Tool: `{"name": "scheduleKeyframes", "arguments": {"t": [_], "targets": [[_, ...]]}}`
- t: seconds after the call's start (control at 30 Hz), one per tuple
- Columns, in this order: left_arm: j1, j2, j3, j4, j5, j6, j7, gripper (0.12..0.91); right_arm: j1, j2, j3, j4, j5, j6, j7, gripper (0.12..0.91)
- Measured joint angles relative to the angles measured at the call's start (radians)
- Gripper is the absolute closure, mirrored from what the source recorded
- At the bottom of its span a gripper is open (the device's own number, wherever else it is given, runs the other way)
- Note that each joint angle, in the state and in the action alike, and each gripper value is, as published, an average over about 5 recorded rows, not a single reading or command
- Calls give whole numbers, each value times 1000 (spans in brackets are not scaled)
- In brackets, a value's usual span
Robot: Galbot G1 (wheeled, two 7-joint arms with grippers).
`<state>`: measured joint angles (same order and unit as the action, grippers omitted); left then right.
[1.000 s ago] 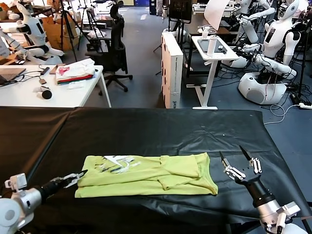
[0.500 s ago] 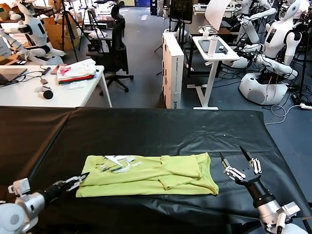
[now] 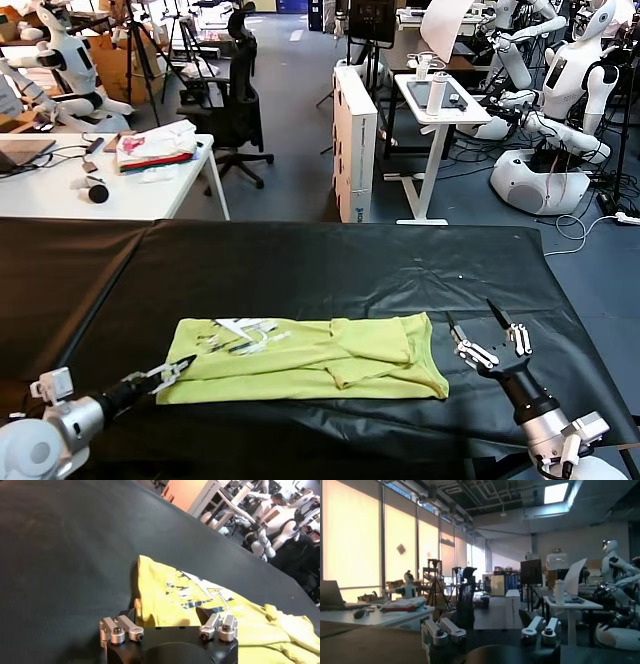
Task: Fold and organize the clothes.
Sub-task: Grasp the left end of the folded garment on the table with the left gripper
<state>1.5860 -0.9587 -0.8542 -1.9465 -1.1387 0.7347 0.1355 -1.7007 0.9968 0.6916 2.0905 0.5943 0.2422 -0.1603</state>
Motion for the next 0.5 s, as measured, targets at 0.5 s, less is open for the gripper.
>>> {"name": "scheduleKeyframes", "arguments": {"t": [0.5], "targets": [[-14, -10, 20, 9, -1, 0, 0, 239, 9, 18, -22, 8, -17, -9, 3, 118]]}}
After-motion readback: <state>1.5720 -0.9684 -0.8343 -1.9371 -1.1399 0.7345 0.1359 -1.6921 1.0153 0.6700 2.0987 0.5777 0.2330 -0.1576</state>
